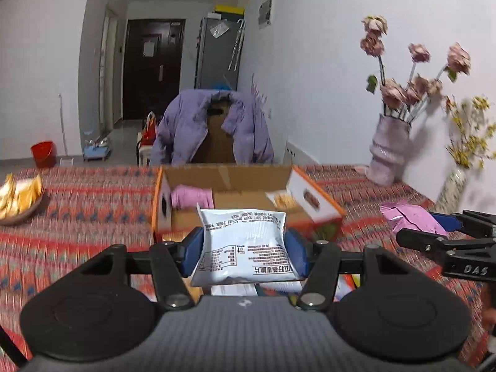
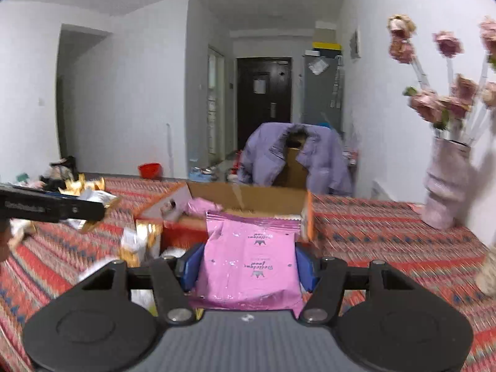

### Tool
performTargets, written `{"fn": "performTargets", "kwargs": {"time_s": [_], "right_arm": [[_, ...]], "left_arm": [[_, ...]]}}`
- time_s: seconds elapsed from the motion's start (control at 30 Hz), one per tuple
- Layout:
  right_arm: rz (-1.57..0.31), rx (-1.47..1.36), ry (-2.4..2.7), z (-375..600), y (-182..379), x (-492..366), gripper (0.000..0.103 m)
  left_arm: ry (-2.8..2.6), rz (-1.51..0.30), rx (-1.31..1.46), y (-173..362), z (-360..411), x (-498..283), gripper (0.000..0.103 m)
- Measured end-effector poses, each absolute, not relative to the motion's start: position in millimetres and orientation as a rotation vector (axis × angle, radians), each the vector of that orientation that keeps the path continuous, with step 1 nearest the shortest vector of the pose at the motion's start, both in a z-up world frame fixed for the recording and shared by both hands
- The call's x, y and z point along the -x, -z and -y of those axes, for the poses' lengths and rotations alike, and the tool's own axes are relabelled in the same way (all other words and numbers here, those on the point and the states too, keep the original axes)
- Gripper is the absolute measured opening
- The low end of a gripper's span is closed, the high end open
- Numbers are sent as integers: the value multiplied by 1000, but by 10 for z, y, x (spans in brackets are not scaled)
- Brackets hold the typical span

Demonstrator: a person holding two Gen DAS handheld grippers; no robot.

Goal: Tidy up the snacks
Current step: 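Carry both packets over the box and open both tools to drop them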

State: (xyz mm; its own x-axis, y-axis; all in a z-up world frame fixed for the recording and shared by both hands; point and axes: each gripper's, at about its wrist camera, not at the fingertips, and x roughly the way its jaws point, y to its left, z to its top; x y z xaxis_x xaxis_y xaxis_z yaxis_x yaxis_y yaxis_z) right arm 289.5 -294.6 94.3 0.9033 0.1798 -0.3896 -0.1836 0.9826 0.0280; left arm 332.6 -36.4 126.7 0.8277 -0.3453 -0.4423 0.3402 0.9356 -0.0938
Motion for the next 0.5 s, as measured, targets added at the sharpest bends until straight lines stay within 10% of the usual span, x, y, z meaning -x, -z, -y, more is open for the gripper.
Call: {"fn": "performTargets", "kwargs": {"time_s": [0.5], "right_arm": [[-674, -82, -225, 2953, -630, -5954, 61]], "left_arm": [[276, -724, -71, -683, 565, -5793, 62]]}}
